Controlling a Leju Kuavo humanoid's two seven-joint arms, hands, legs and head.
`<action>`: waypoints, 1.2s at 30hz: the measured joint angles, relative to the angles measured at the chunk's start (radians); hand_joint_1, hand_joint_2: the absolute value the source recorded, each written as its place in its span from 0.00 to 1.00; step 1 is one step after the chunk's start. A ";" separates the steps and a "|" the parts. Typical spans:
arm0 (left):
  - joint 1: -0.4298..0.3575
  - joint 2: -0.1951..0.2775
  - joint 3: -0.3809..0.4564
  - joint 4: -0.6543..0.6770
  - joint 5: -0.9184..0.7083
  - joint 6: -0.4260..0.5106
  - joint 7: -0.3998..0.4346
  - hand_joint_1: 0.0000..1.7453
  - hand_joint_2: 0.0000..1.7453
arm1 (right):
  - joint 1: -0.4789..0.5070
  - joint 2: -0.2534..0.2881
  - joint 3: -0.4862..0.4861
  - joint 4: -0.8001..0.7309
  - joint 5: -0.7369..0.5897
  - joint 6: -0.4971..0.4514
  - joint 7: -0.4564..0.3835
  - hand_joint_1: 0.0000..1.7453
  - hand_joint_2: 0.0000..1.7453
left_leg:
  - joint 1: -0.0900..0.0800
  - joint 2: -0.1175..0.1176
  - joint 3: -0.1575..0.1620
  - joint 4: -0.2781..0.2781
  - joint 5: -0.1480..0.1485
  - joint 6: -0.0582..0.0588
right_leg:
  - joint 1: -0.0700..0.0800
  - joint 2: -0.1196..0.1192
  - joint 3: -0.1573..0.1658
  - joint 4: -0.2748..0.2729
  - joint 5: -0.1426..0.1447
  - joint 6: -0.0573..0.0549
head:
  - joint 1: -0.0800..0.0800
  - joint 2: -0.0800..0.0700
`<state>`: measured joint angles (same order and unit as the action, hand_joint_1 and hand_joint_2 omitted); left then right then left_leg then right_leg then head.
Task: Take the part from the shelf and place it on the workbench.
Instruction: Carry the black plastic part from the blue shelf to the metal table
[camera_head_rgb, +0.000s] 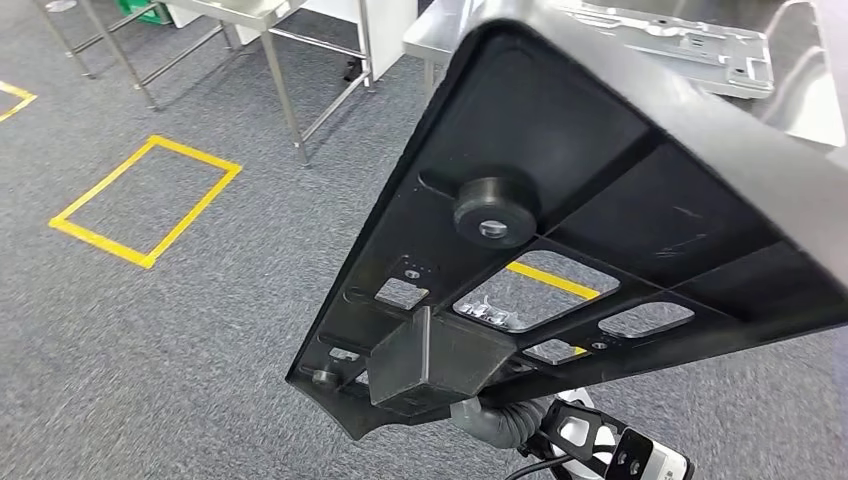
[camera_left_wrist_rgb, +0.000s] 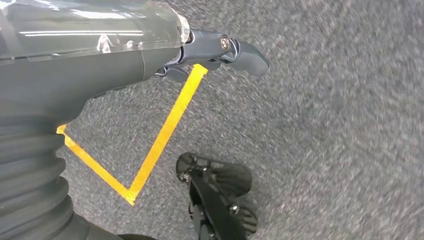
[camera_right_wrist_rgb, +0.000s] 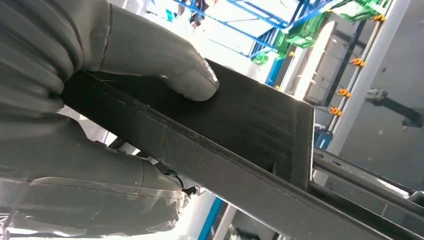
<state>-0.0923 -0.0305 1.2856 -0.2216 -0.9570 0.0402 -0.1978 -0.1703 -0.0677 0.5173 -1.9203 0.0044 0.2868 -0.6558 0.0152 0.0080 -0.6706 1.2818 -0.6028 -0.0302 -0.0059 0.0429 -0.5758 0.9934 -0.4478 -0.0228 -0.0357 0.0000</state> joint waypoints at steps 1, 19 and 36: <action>0.000 -0.001 0.000 0.000 0.000 -0.001 0.000 0.00 1.00 | 0.000 -0.001 0.001 0.000 -0.004 0.002 0.000 1.00 1.00 | 0.002 -0.003 0.014 -0.037 0.032 -0.001 | -0.001 0.014 0.000 0.003 -0.001 0.002 | 0.000 0.000; -0.003 -0.018 0.000 0.000 0.005 0.002 0.008 0.00 1.00 | -0.018 -0.029 0.002 0.008 -0.031 0.010 0.000 1.00 1.00 | 0.000 0.066 0.124 -0.276 0.119 0.043 | 0.004 -0.094 -0.037 0.075 -0.020 0.043 | 0.000 0.000; -0.001 -0.023 0.003 0.000 0.018 -0.022 0.000 0.00 1.00 | -0.053 -0.041 0.011 0.037 -0.068 -0.002 0.000 1.00 1.00 | 0.009 -0.066 0.107 -0.259 0.123 0.016 | 0.001 0.058 -0.012 0.024 -0.005 0.022 | 0.000 0.000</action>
<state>-0.0933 -0.0537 1.2885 -0.2216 -0.9387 0.0179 -0.1983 -0.2232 -0.1082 0.5286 -1.8832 -0.0631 0.2852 -0.6558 0.0240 -0.0582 -0.5636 1.0230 -0.4802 -0.0138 -0.0044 0.1012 -0.5879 1.0169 -0.4533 -0.0006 -0.0355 0.0000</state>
